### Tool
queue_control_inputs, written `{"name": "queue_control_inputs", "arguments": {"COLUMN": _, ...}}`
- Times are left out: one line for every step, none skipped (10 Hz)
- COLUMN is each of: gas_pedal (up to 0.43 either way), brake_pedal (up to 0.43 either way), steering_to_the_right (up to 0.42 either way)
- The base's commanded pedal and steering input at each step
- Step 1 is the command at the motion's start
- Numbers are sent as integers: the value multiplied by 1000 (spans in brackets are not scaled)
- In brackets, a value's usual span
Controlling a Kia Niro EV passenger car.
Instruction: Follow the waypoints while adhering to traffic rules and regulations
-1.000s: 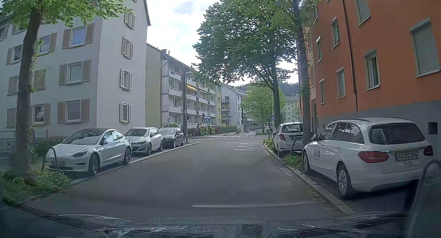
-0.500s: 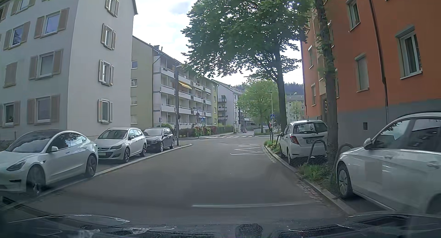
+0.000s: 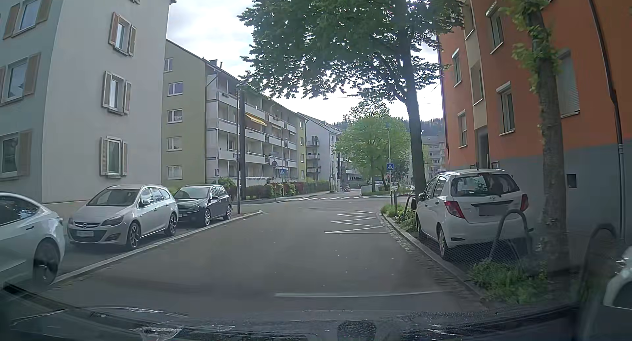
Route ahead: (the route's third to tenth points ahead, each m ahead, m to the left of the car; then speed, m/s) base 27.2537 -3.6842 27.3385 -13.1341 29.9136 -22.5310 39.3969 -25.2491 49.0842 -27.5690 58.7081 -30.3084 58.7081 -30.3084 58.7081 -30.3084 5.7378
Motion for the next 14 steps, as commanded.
{"name": "queue_control_inputs", "arguments": {"gas_pedal": 0, "brake_pedal": 0, "steering_to_the_right": 18}}
{"name": "queue_control_inputs", "arguments": {"gas_pedal": 0, "brake_pedal": 0, "steering_to_the_right": 18}}
{"name": "queue_control_inputs", "arguments": {"gas_pedal": 0, "brake_pedal": 0, "steering_to_the_right": 18}}
{"name": "queue_control_inputs", "arguments": {"gas_pedal": 0, "brake_pedal": 0, "steering_to_the_right": 18}}
{"name": "queue_control_inputs", "arguments": {"gas_pedal": 0, "brake_pedal": 0, "steering_to_the_right": 16}}
{"name": "queue_control_inputs", "arguments": {"gas_pedal": 0, "brake_pedal": 0, "steering_to_the_right": 15}}
{"name": "queue_control_inputs", "arguments": {"gas_pedal": 0, "brake_pedal": 0, "steering_to_the_right": 15}}
{"name": "queue_control_inputs", "arguments": {"gas_pedal": 0, "brake_pedal": 0, "steering_to_the_right": 15}}
{"name": "queue_control_inputs", "arguments": {"gas_pedal": 0, "brake_pedal": 0, "steering_to_the_right": 15}}
{"name": "queue_control_inputs", "arguments": {"gas_pedal": 0, "brake_pedal": 0, "steering_to_the_right": 13}}
{"name": "queue_control_inputs", "arguments": {"gas_pedal": 0, "brake_pedal": 12, "steering_to_the_right": 12}}
{"name": "queue_control_inputs", "arguments": {"gas_pedal": 0, "brake_pedal": 24, "steering_to_the_right": 12}}
{"name": "queue_control_inputs", "arguments": {"gas_pedal": 0, "brake_pedal": 43, "steering_to_the_right": 12}}
{"name": "queue_control_inputs", "arguments": {"gas_pedal": 0, "brake_pedal": 55, "steering_to_the_right": 11}}
